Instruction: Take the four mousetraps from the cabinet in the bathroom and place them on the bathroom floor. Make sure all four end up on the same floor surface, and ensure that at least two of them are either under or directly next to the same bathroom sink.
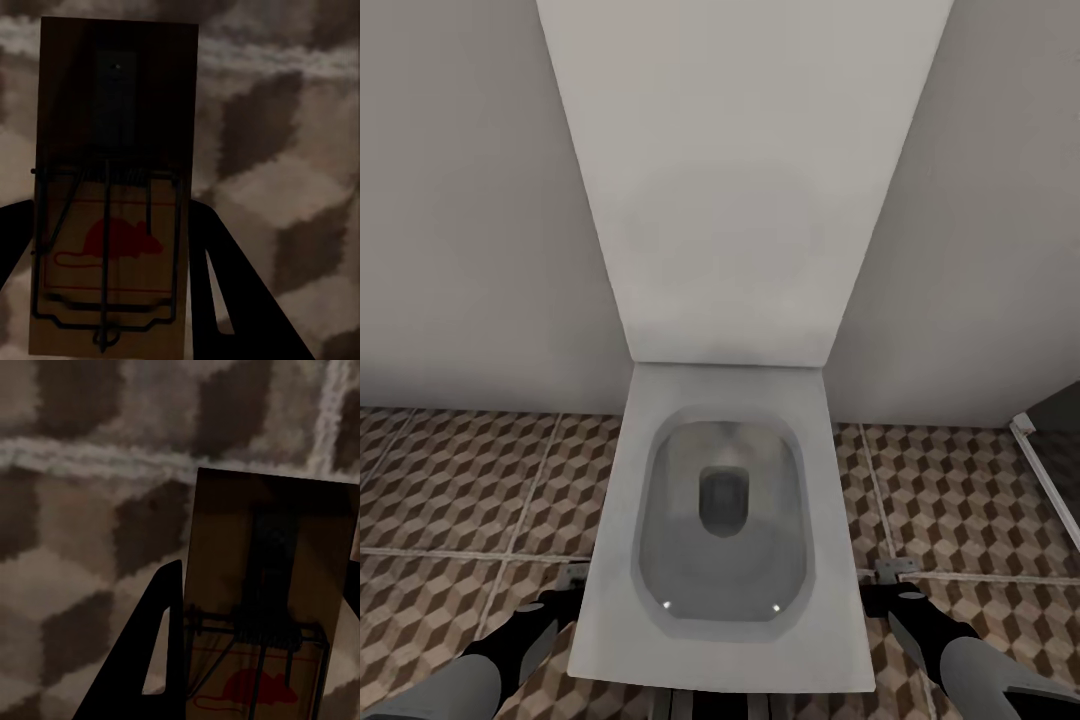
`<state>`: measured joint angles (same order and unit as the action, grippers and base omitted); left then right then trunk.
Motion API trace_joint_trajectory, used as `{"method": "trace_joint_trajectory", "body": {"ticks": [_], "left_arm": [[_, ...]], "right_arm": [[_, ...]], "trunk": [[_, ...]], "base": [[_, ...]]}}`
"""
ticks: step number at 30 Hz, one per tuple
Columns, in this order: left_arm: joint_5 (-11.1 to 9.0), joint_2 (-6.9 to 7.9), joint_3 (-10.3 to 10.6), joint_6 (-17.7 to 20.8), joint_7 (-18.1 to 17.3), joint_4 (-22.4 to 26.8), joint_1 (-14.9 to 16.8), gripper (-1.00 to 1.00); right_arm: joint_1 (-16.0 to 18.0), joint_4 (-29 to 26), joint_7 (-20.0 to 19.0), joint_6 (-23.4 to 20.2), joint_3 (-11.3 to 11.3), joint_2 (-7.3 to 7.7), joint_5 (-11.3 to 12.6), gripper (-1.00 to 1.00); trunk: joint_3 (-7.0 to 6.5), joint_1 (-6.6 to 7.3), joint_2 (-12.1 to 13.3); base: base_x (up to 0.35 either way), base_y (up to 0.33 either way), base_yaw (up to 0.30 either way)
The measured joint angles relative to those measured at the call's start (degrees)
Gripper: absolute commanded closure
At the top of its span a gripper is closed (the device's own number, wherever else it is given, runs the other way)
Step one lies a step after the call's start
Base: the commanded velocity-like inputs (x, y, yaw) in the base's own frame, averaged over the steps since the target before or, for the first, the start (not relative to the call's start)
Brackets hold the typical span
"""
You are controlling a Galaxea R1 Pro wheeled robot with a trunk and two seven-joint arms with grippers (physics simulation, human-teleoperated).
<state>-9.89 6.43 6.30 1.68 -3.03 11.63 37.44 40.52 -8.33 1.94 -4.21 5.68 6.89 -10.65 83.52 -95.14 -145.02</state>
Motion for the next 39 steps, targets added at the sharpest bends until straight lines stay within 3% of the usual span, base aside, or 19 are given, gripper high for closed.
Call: {"method": "trace_joint_trajectory", "body": {"ticks": [17,26,39], "left_arm": [[0.0,-0.06,-0.1,0.0,-0.1,0.0,0.0,1.00],[0.0,-0.06,-0.2,-0.1,0.0,-1.1,0.0,1.00],[0.0,-0.09,-0.1,0.0,0.0,-1.4,0.0,1.00]], "right_arm": [[0.0,0.0,0.7,-0.1,0.3,-0.23,0.1,1.00],[0.0,0.4,0.2,-0.1,0.1,-2.51,0.0,1.00],[0.0,0.8,0.2,0.1,0.2,-2.89,0.1,1.00]], "trunk": [[0.00,0.00,0.0],[0.00,0.00,0.0],[0.00,0.00,0.0]], "base": [[0.000,0.000,0.000],[0.000,0.000,0.000],[0.000,0.000,0.000]]}}
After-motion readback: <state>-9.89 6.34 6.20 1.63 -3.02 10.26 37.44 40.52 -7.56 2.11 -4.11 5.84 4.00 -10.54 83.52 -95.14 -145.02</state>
